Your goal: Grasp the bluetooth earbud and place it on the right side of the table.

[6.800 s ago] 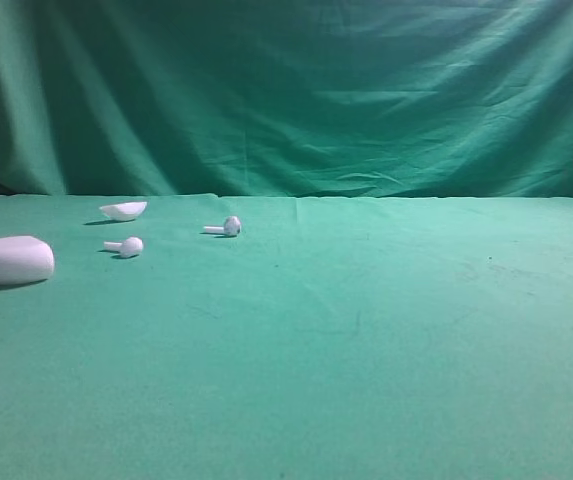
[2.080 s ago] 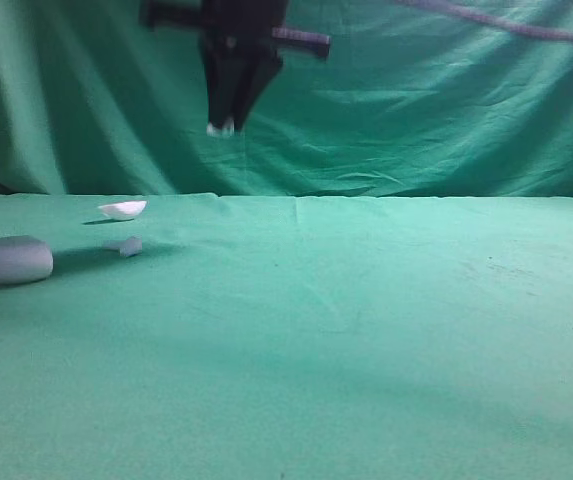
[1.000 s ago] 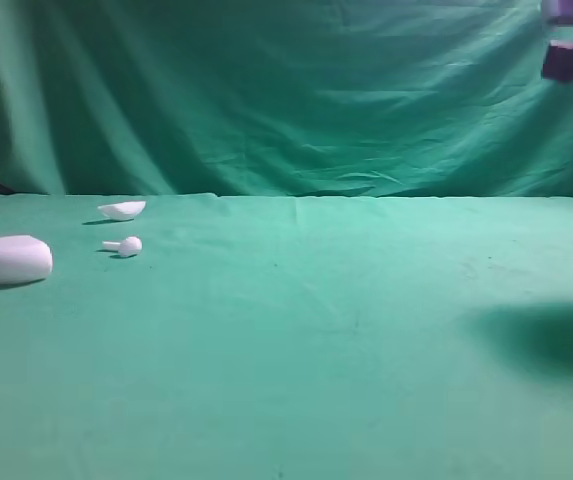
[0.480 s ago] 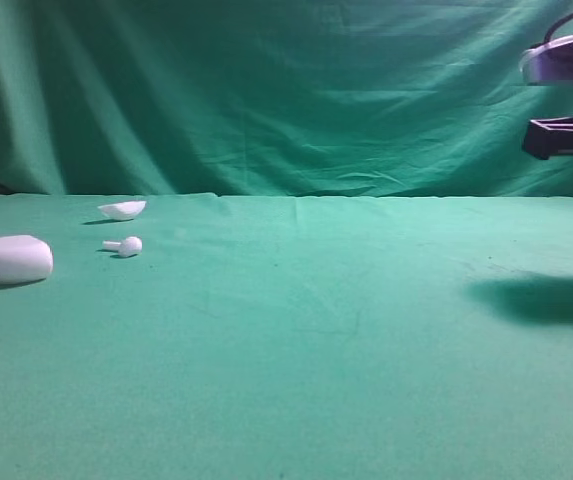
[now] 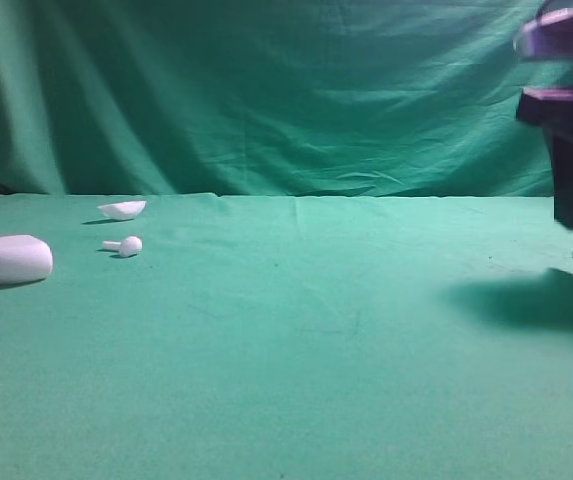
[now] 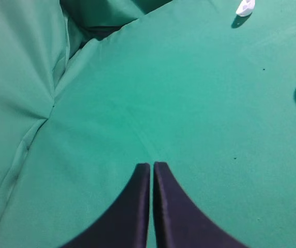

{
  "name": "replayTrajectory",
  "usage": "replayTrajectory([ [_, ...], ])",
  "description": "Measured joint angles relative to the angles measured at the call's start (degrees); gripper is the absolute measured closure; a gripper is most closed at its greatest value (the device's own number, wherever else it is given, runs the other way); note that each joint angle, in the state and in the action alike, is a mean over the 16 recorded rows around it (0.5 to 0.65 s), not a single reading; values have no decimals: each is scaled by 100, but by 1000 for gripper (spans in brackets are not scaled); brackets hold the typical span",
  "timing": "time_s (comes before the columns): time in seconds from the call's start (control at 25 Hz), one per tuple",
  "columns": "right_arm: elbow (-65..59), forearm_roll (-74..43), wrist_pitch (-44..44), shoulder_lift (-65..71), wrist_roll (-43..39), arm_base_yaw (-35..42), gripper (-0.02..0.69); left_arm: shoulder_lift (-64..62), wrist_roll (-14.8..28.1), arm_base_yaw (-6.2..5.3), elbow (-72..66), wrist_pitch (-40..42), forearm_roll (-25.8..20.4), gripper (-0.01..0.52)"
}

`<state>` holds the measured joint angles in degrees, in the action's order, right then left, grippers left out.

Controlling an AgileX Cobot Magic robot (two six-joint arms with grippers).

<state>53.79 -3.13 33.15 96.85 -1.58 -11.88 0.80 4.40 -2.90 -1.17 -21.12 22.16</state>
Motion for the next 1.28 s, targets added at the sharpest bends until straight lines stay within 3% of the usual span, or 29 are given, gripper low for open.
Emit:
replayTrajectory([
  [0.16,167,17,398,-446,0,0,351,0,0,0,0,0,0,514],
  [0.68,268,232,1664,-3600,21,0,649,0,0,0,0,0,0,514],
  [1.28,-1077,508,1585,-7568,174,0,665,0,0,0,0,0,0,514],
])
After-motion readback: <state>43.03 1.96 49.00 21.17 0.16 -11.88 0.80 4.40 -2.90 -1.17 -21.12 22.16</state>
